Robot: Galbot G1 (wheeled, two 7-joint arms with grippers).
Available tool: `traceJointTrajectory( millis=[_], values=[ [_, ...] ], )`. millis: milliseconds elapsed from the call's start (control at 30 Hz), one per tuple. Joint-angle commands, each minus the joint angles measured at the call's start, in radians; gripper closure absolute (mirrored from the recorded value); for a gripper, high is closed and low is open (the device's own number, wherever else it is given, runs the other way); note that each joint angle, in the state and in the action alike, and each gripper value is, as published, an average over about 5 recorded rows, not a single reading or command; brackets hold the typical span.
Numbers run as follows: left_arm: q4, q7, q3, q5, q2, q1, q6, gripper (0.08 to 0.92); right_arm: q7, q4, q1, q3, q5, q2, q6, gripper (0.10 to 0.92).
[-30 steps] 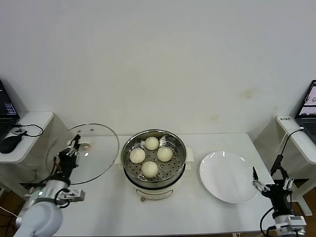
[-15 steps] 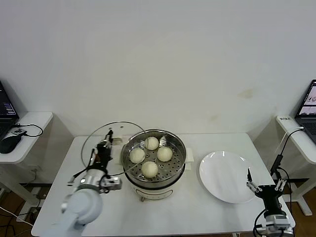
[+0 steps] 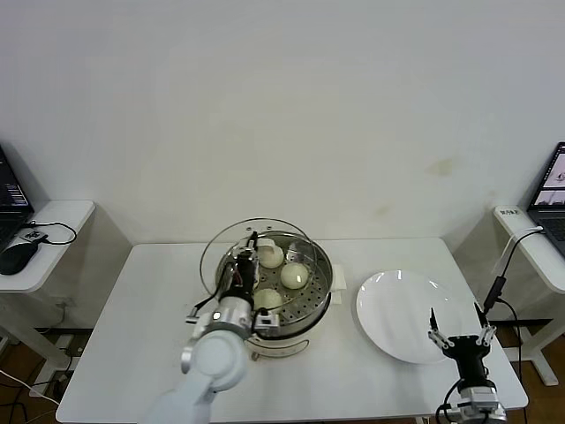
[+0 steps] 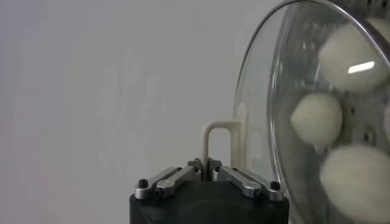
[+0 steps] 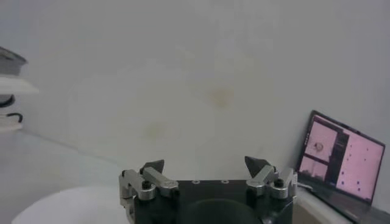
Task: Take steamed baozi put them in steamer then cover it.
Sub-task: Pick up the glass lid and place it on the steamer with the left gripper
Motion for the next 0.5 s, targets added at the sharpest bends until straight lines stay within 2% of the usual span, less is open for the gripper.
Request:
traceJointTrajectory(
  millis=[33,500],
  values=[
    [0.046,0.033,0.061,0.104,-0.092,-0.023,0.008,0.871,0.003,-0.013,0.008,-0.010,-0.028,0.012,0.002,0.202],
    [0.042,0.028,0.032,0.140,-0.096,0.051,-0.013,0.871,0.003,-0.014,-0.007,-0.020,-0.027,0.010,0.009,0.203]
  ],
)
